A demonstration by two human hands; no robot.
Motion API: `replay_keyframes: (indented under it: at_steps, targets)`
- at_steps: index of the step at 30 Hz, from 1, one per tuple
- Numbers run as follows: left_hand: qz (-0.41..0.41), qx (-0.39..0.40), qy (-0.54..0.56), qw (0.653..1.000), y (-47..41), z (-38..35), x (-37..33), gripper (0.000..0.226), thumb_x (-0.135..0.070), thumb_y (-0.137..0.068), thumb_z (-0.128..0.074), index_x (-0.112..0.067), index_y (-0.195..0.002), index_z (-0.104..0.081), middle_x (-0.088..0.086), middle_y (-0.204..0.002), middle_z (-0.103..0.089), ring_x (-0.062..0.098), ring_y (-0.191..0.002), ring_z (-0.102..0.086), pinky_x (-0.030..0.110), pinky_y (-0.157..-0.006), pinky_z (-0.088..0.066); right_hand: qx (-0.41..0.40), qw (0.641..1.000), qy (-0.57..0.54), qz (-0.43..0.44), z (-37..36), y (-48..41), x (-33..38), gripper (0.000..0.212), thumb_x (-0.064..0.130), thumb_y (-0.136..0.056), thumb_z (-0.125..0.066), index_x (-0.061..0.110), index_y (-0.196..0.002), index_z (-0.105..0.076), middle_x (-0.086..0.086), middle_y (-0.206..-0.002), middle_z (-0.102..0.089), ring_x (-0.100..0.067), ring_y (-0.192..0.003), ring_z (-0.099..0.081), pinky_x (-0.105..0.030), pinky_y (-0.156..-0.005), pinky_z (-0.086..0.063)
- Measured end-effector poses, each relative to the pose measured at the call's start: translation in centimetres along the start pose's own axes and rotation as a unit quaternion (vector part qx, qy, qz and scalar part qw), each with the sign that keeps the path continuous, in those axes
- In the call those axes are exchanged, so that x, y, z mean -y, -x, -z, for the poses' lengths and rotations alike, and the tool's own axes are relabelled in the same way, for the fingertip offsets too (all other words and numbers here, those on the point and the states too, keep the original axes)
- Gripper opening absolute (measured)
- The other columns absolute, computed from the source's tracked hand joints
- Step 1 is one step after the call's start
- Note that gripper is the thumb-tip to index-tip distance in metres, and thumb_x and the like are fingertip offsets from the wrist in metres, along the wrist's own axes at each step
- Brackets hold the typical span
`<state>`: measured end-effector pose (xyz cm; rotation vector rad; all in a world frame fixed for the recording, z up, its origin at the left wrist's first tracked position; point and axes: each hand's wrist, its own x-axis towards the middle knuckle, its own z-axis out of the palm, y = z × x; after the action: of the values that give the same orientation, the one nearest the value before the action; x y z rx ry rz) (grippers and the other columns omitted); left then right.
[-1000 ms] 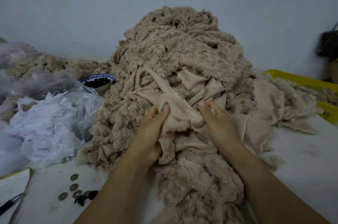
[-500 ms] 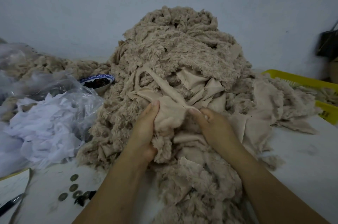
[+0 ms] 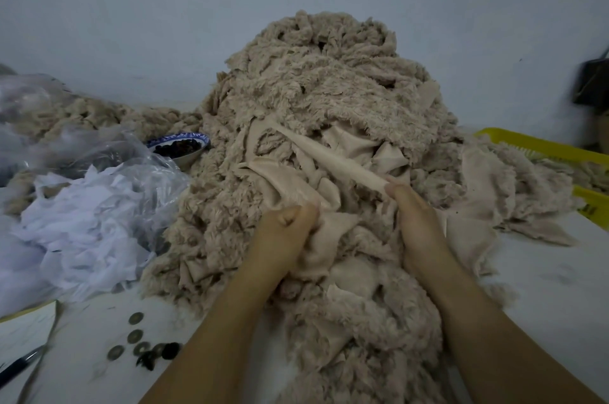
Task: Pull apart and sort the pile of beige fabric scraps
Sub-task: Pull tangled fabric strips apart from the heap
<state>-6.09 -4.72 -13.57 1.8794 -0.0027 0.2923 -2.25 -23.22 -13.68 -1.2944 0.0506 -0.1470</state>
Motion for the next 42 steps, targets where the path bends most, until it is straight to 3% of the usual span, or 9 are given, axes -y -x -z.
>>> replay_keyframes:
  at_steps: [2, 5, 13, 19, 24, 26, 31, 36, 42]
  targets:
    - [-0.048, 0.042, -0.143, 0.988, -0.4, -0.7, 1.0, 0.056, -0.027, -0.096, -0.06, -0.024, -0.043, -0.043, -0.014, -0.063, -0.049, 0.002, -0.052, -0.043, 0.018, -0.053, -0.034, 0.03, 0.988, -0.133, -0.073, -0.4, 0.2, 0.2, 0.02, 0.026, -0.093, -0.06, 0.011, -0.088, -0.073, -0.005, -0.085, -0.069, -0.021, -0.083, -0.066, -0.039, -0.091, -0.053]
    - [-0.077, 0.087, -0.296, 0.948, -0.9, -0.9, 1.9, 0.031, -0.02, -0.096, -0.057, -0.021, -0.067, -0.046, -0.007, -0.094, -0.045, 0.011, -0.075, -0.046, 0.029, -0.07, -0.042, 0.101, 0.965, -0.229, -0.078, -0.7, 0.5, 0.6, 0.038, 0.021, -0.094, -0.052, 0.008, -0.064, -0.072, -0.004, -0.072, -0.066, -0.014, -0.074, -0.068, -0.027, -0.075, -0.058]
    - [-0.087, 0.103, -0.391, 0.911, -1.0, -0.9, 2.8, 0.022, -0.016, -0.097, -0.051, -0.013, -0.118, -0.057, 0.003, -0.121, -0.054, 0.022, -0.109, -0.053, 0.035, -0.087, -0.047, 0.171, 0.942, -0.267, -0.112, -1.0, 1.1, 1.0, 0.034, 0.033, -0.072, -0.071, 0.016, -0.049, -0.054, 0.002, -0.054, -0.045, -0.01, -0.057, -0.056, -0.024, -0.062, -0.052]
    - [-0.013, -0.062, -0.003, 0.998, -0.8, 0.0, 0.7, 0.02, -0.03, -0.099, -0.057, -0.025, -0.081, -0.064, -0.005, -0.077, -0.067, 0.008, -0.07, -0.063, 0.021, -0.064, -0.052, -0.078, 0.993, 0.029, -0.079, 0.4, 0.0, 0.2, 0.031, 0.031, -0.093, -0.056, 0.014, -0.067, -0.057, -0.001, -0.055, -0.053, -0.016, -0.052, -0.053, -0.024, -0.047, -0.042]
    - [0.041, -0.029, 0.307, 0.95, 0.1, 0.7, -1.4, 0.022, -0.034, -0.095, -0.064, -0.032, -0.075, -0.073, -0.003, -0.086, -0.075, 0.011, -0.077, -0.07, 0.024, -0.062, -0.056, -0.078, 0.89, 0.386, 0.229, -0.4, 1.7, -0.5, 0.032, 0.042, -0.093, -0.052, 0.019, -0.116, -0.057, 0.004, -0.116, -0.046, -0.011, -0.108, -0.045, -0.023, -0.091, -0.036]
    - [0.012, -0.019, 0.291, 0.957, 0.3, 0.1, -1.6, 0.014, -0.04, -0.089, -0.065, -0.035, -0.079, -0.074, -0.004, -0.089, -0.076, 0.008, -0.08, -0.071, 0.022, -0.064, -0.056, -0.036, 0.87, 0.361, 0.333, -1.1, 2.7, 0.0, 0.043, 0.055, -0.092, -0.044, 0.022, -0.117, -0.058, 0.01, -0.118, -0.046, -0.001, -0.111, -0.043, -0.01, -0.096, -0.03]
    - [-0.024, 0.002, 0.242, 0.97, 0.8, -1.0, -1.4, 0.029, -0.049, -0.081, -0.064, -0.028, -0.101, -0.071, -0.002, -0.099, -0.075, 0.01, -0.093, -0.072, 0.019, -0.071, -0.056, 0.265, 0.886, 0.311, 0.219, -3.0, 4.2, -0.5, 0.018, 0.056, -0.097, -0.049, 0.047, -0.09, -0.063, 0.021, -0.089, -0.069, 0.001, -0.081, -0.067, -0.01, -0.065, -0.047]
    - [0.037, 0.061, 0.133, 0.989, 0.3, -0.4, -1.0, 0.011, -0.042, -0.086, -0.072, -0.031, -0.088, -0.073, -0.008, -0.079, -0.073, 0.005, -0.065, -0.065, 0.018, -0.055, -0.048, 0.004, 0.984, 0.133, 0.116, -1.4, 1.7, -0.6, 0.043, 0.064, -0.091, -0.048, 0.034, -0.114, -0.069, 0.007, -0.1, -0.075, -0.009, -0.095, -0.07, -0.023, -0.082, -0.054]
    - [0.003, -0.03, -0.021, 0.999, -0.8, 1.0, 0.1, 0.037, -0.035, -0.096, -0.061, -0.025, -0.061, -0.06, -0.013, -0.045, -0.043, 0.005, -0.043, -0.037, 0.022, -0.045, -0.034, -0.171, 0.981, -0.067, 0.056, -0.1, -0.3, -0.5, 0.034, 0.043, -0.103, -0.047, 0.021, -0.125, -0.061, -0.006, -0.121, -0.068, -0.02, -0.11, -0.065, -0.043, -0.1, -0.052]
